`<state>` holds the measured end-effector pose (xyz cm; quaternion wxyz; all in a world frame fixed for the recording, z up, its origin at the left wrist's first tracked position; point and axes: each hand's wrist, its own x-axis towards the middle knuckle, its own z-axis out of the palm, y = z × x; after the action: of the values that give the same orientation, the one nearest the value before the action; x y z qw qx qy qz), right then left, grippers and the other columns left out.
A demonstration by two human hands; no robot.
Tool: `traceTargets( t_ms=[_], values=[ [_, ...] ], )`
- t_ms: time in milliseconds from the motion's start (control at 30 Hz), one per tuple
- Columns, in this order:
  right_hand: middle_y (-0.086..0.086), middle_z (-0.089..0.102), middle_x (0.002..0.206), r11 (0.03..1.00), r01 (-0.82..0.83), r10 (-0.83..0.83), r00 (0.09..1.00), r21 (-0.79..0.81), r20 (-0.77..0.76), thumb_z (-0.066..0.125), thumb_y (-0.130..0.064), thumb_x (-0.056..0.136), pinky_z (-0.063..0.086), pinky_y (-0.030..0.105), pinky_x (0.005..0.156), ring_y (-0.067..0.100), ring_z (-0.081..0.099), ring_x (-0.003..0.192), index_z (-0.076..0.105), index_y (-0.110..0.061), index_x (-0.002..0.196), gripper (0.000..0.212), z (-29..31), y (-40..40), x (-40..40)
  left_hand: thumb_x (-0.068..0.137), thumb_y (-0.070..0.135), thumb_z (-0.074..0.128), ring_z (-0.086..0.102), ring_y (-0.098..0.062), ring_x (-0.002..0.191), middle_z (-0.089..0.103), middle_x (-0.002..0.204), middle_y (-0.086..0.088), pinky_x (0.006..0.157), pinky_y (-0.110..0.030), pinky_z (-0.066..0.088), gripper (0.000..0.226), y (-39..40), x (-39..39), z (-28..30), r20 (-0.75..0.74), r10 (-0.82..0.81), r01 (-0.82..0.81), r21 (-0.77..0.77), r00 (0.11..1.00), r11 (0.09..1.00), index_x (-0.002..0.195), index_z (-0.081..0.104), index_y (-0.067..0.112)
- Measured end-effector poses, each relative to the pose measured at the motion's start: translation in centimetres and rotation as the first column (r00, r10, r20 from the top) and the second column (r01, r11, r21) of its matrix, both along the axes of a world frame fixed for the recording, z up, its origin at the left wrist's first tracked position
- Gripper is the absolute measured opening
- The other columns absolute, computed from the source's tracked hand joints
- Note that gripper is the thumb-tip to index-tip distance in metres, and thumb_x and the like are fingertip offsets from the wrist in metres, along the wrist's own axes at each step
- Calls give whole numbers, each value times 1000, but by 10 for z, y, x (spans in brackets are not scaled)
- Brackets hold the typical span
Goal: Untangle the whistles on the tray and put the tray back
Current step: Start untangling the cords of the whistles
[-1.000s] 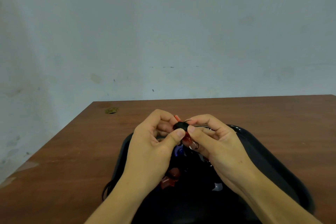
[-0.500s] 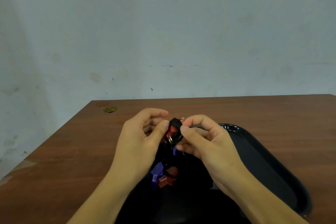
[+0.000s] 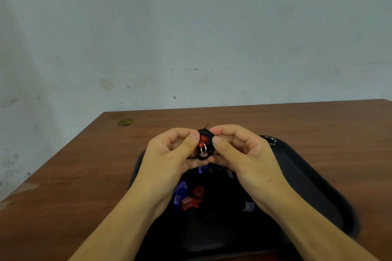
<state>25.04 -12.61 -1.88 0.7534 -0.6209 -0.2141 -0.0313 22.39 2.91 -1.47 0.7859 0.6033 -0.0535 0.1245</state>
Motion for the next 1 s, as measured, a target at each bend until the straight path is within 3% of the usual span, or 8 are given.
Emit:
traceTargets(
  t_ms=[133, 400, 567, 667, 833, 1000],
  values=[
    [0, 75, 85, 1000, -19, 20, 1000, -13, 24, 63, 2, 93, 60, 25, 72, 15, 73, 82, 75, -15, 102, 23, -1, 0, 0, 82, 19, 66, 73, -29, 77, 74, 90, -22, 69, -33, 62, 27, 0, 1, 0, -10, 0, 0, -33, 1000, 999, 99, 69, -2],
    [9, 74, 98, 1000, 14, -14, 1000, -25, 12, 64, -13, 95, 62, 33, 77, 20, 75, 91, 70, -22, 114, 23, -3, -1, 3, 87, 8, 66, 73, -24, 76, 74, 85, -17, 66, -30, 60, 17, -1, -1, 0, 41, -38, 39, -40, 998, 998, 101, 64, -1],
    [5, 77, 102, 999, -18, 19, 1000, -33, 21, 67, -15, 92, 62, 37, 79, 21, 74, 96, 73, -18, 112, 21, -2, -2, 2, 89, 3, 67, 72, -25, 78, 73, 86, -15, 67, -29, 60, 9, -2, 0, -2, 147, 22, -47, 165, 989, 985, 97, 66, 8],
    [0, 77, 100, 994, 55, -44, 992, -94, 118, 69, -9, 91, 59, 28, 74, 16, 73, 94, 76, -16, 105, 17, -1, -3, 3, 91, 1, 67, 70, -26, 83, 69, 90, -12, 69, -30, 60, 14, -4, 0, -3, 203, 49, -102, 260, 978, 960, 97, 68, 14],
    [0, 77, 98, 988, 85, -69, 989, -126, 131, 65, -10, 95, 59, 25, 72, 16, 73, 90, 77, -14, 105, 16, 3, -8, 1, 90, -2, 68, 69, -20, 79, 67, 84, 4, 68, -36, 61, 20, -7, -1, -3, 250, 72, -153, 323, 966, 934, 94, 70, 18],
    [2, 78, 103, 989, 41, -32, 998, -142, 62, 70, -4, 90, 59, 34, 84, 19, 74, 97, 77, -13, 104, 17, 10, -11, 3, 88, -3, 69, 73, -21, 82, 71, 90, 3, 80, -43, 62, 23, -7, -3, -2, 193, 69, -133, 337, 979, 932, 91, 69, 20]
  ],
)
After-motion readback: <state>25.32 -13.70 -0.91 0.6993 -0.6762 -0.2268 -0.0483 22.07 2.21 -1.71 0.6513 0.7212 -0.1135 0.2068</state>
